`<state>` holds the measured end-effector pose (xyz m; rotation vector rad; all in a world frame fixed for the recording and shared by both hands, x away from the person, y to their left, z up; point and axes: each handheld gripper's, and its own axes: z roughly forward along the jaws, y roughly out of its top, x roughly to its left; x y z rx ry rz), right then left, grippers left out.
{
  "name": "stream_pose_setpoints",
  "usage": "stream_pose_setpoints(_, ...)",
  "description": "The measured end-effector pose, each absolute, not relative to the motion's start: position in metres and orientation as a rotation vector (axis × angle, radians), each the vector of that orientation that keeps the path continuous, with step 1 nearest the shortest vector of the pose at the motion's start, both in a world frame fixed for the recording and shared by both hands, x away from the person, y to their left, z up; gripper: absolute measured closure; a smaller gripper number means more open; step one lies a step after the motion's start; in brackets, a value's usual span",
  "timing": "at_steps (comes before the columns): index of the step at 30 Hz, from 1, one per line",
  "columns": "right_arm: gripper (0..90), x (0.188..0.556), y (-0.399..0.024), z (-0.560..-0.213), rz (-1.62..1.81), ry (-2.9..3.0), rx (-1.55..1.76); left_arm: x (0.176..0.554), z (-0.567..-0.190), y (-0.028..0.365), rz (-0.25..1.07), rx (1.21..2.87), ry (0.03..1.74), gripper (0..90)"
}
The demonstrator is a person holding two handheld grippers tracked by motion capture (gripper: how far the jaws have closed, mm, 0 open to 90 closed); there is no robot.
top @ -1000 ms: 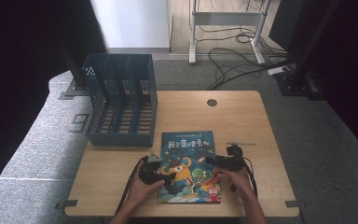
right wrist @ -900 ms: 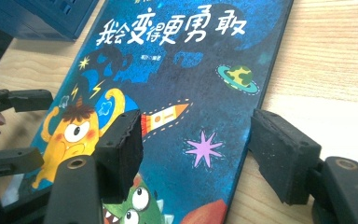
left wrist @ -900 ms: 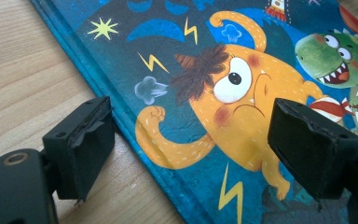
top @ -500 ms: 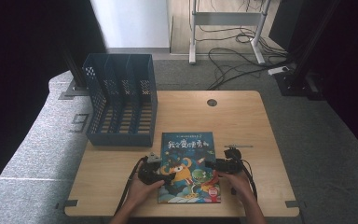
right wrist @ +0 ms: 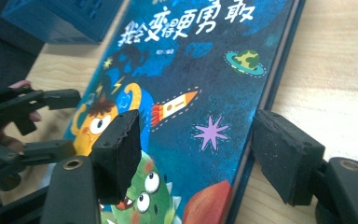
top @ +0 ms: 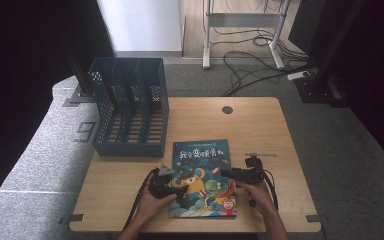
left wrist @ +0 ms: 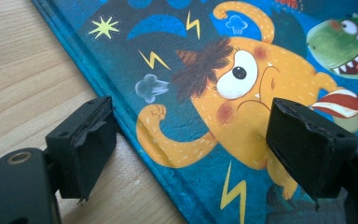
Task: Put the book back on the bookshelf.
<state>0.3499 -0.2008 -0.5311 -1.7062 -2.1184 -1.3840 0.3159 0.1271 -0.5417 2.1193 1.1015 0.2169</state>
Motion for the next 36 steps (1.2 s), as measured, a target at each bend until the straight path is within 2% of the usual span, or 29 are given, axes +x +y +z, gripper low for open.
stream_pose_setpoints(12, 31.7, 0.3504, -0.2057, -0.5244, -1.514, -2.028, -1.62, 0.3194, -0.5407, 0.133, 0.176, 2.096, 1.115, 14.6)
stream_pose_setpoints(36, 32.3, 0.3522, -0.204, -0.5282, -1.51, -2.032, -1.631, 0.3186, -0.539, 0.1329, 0.187, 2.127, 1.105, 15.2)
